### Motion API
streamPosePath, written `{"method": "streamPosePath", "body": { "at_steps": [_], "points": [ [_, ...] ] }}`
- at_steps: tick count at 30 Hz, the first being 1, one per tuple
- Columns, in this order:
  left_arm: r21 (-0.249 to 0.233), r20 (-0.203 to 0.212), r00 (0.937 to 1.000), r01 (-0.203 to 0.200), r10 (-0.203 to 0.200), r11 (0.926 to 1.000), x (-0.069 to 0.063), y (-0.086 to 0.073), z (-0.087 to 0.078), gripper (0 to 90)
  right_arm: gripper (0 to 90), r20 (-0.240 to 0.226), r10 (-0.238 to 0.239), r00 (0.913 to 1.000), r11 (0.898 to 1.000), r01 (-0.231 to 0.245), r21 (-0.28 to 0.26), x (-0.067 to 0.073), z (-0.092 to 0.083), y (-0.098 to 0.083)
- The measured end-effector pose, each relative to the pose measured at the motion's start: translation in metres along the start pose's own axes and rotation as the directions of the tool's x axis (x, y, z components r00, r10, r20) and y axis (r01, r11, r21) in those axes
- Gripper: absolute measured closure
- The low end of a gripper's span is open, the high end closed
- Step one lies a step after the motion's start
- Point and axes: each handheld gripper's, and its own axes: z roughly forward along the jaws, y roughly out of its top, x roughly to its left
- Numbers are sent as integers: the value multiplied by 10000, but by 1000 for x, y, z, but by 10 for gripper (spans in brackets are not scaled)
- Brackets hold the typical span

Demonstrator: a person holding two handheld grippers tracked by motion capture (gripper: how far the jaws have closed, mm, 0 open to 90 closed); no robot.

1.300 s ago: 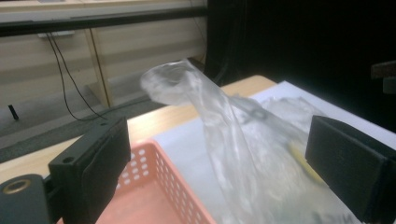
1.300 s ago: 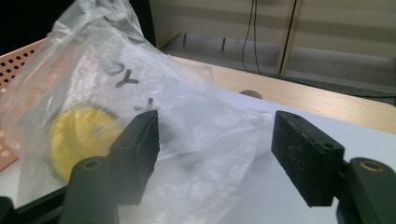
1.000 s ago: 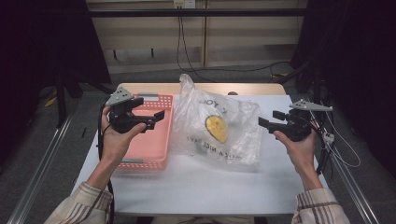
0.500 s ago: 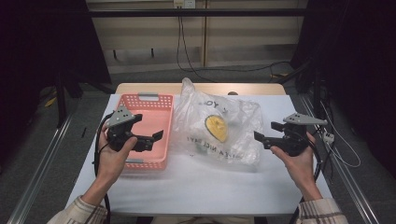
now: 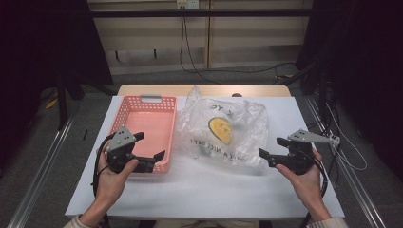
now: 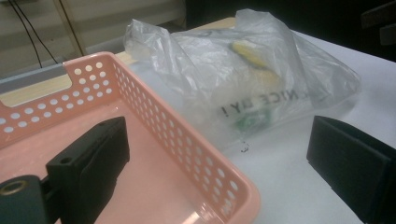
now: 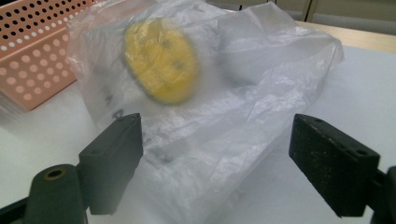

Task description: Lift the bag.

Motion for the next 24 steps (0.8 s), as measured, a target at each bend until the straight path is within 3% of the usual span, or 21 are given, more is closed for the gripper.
{"method": "streamPosePath", "body": {
  "at_steps": [8, 11, 17, 21, 24],
  "points": [
    [103, -178, 9989, 438, -436, 9990, -4, -23, -5, 55, 178, -1, 127, 9999, 9998, -127, 179, 4, -3, -19],
    [160, -130, 9990, 433, -431, 9989, -6, -31, -8, 55, 178, -47, 107, 9999, 9995, -105, 300, 8, -4, -25],
    [16, -493, 9978, 435, -434, 9991, -10, -49, -17, 56, 182, 69, -75, 9999, 9984, 71, 564, 10, -3, -36],
    [-20, -568, 9963, 643, -643, 9979, -16, -56, -19, 56, 182, 61, 44, 10000, 9994, -46, 335, 9, -3, -43],
    [-171, -436, 9980, 442, -449, 9989, -22, -58, -22, 56, 183, 117, 191, 9997, 9995, -194, 259, 9, -2, -50]
  ]
}}
